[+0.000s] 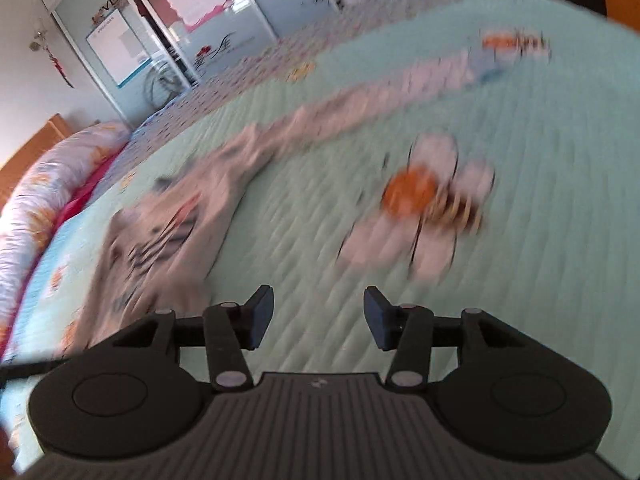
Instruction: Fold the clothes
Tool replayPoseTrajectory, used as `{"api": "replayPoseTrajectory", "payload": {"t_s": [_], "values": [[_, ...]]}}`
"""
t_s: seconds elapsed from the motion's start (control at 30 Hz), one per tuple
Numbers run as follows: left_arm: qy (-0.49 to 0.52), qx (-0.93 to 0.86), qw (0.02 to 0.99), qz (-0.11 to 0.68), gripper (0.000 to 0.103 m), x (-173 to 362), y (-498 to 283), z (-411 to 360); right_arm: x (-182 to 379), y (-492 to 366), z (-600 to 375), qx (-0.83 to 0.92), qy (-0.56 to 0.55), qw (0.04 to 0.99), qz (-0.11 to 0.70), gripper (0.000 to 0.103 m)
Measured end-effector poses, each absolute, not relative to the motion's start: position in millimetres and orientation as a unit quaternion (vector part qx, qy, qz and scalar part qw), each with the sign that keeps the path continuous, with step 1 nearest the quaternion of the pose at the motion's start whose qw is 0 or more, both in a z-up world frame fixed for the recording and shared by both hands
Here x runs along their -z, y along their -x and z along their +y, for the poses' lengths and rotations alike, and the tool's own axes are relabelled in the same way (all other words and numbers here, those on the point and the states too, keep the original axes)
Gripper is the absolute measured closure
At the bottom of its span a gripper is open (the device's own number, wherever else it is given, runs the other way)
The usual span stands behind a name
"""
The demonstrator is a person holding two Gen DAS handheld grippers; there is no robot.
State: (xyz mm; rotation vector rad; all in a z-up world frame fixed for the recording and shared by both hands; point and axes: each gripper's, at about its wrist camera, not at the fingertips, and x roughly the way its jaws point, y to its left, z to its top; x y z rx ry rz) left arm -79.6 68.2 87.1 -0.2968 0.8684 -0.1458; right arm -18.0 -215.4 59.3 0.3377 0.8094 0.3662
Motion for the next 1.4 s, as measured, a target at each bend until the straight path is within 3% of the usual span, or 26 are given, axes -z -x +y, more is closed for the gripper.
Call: {"api": "replayPoseTrajectory", "payload": {"t_s": [0.23,0.47,0.5,0.53,0.57,0.83,1.03,1.4], "values": [[0.248,0.081,0.848,0.462,0.062,-55.8,64.2,95.6,-47.6,50.2,-222.6,-0.202,-0.193,0.866,0.414,0.05],[0.251,0.089,0.834,0.483,0.066,-48.3,71.5,89.8,-37.5,52.5,-224.7,-0.202,-0.216,0.862,0.412,0.049],[0.241,0.084,0.84,0.479,0.072,-51.1,73.4,87.1,-37.1,53.5,-223.8,-0.204,-0.217,0.861,0.411,0.049],[0.233,0.078,0.846,0.473,0.093,-54.6,75.8,84.7,-36.6,55.1,-222.9,-0.206,-0.217,0.861,0.411,0.049],[0.221,0.072,0.854,0.465,0.1,-60.0,79.5,82.2,-36.5,56.6,-221.8,-0.208,-0.214,0.862,0.41,0.049],[0.128,-0.008,0.922,0.365,0.1,-125.4,117.2,86.0,-38.9,55.8,-215.2,-0.219,-0.208,0.862,0.407,0.049],[0.121,-0.129,0.931,0.32,0.1,-148.9,128.1,131.8,-48.2,39.8,-184.1,-0.276,-0.167,0.858,0.399,0.048],[0.147,-0.142,0.925,0.32,0.1,-143.5,111.4,157.7,-60.0,9.5,-93.6,-0.365,-0.111,0.849,0.366,0.048]]}}
